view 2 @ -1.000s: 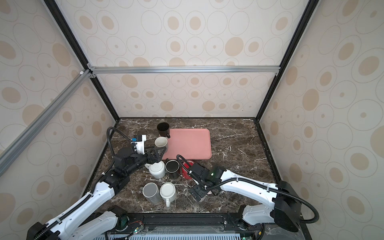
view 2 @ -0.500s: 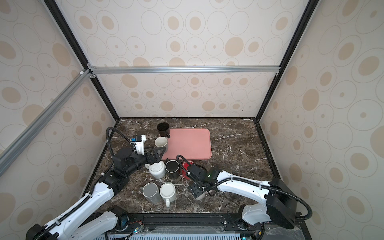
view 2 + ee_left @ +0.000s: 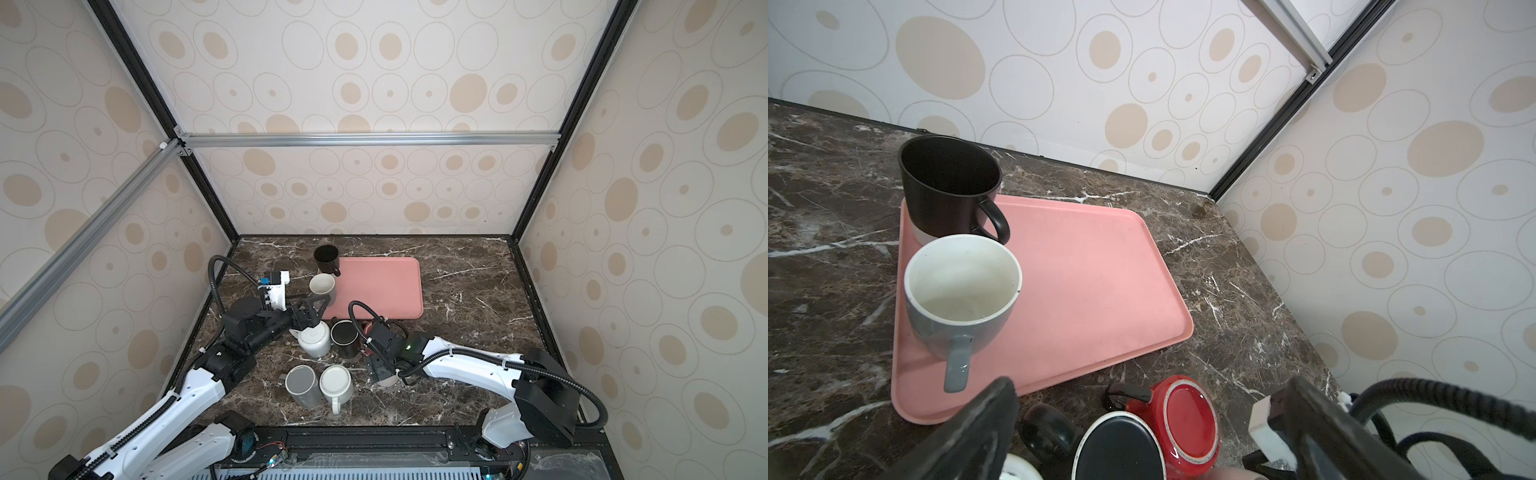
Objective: Turn the mug right side up
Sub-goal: Move the mug to the bottom-center of the table, then pick up the mug from the bottom-center of the table.
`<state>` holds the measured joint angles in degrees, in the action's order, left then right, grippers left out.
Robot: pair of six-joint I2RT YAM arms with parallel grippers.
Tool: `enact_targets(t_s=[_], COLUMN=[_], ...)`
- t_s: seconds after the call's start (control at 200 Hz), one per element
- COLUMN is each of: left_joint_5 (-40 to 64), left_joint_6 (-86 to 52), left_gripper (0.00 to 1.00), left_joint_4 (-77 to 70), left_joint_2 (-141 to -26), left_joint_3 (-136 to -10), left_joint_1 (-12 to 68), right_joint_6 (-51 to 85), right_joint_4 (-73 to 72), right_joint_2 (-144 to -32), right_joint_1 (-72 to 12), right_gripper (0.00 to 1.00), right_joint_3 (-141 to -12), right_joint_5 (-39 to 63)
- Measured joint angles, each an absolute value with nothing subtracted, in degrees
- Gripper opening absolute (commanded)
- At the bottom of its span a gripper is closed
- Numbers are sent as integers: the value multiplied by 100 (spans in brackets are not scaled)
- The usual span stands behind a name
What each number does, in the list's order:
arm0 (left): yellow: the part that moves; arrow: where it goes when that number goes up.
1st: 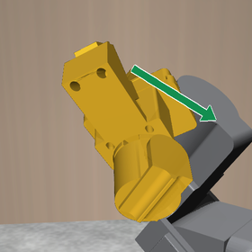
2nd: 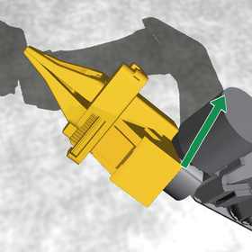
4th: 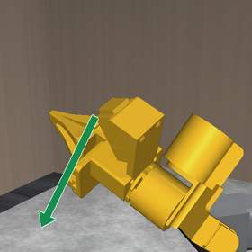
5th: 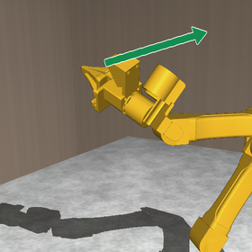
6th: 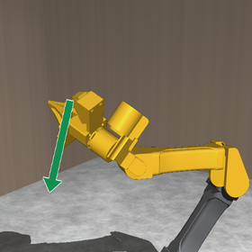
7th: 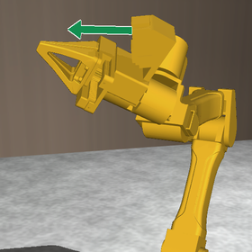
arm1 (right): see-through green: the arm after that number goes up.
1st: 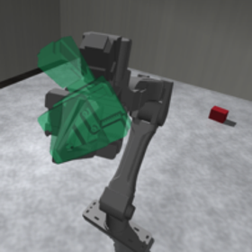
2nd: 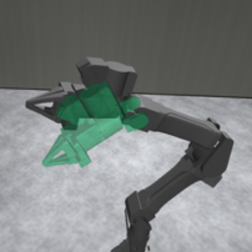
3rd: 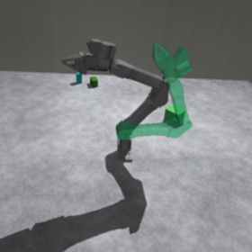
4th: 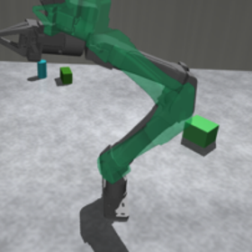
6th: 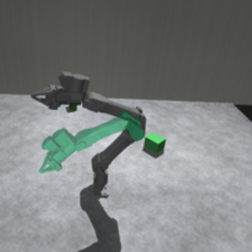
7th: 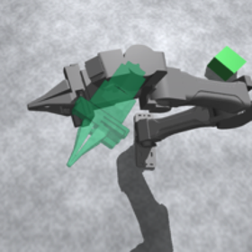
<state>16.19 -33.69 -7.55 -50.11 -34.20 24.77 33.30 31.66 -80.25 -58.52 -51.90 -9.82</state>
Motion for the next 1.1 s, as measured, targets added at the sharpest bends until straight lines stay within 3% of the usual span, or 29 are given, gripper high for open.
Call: enact_targets(t_s=[0.17, 0.375, 0.615, 0.85, 0.95, 1.1], left_joint_5=[1619, 1623, 1627, 1625, 1623, 1625], left_joint_6=[-3369, -3369, -3369, -3369, -3371, -3380], left_gripper=[100, 99, 99, 99, 99, 99], left_joint_4=[-753, -757, -757, -757, -760, -762], left_joint_2=[-4936, -4928, -4934, -4919, -4906, -4906], left_joint_3=[-3420, -3420, -3420, -3413, -3382, -3343], left_joint_1=[2477, 2477, 2477, 2477, 2477, 2477], right_joint_6=[3041, 2539, 2215, 2008, 2023, 2073], right_joint_4=[3186, 3304, 3170, 2928, 2888, 2943], right_joint_2=[-7105, -6206, -6316, -6700, -6698, -6696], right_joint_1=[-5732, -5172, -4737, -4779, -4989, -5330], right_gripper=[95, 80, 76, 60, 54, 52], right_joint_3=[-5070, -4530, -3898, -3883, -3885, -3887], right_joint_5=[-751, -226, 607, 1317, 1321, 751])
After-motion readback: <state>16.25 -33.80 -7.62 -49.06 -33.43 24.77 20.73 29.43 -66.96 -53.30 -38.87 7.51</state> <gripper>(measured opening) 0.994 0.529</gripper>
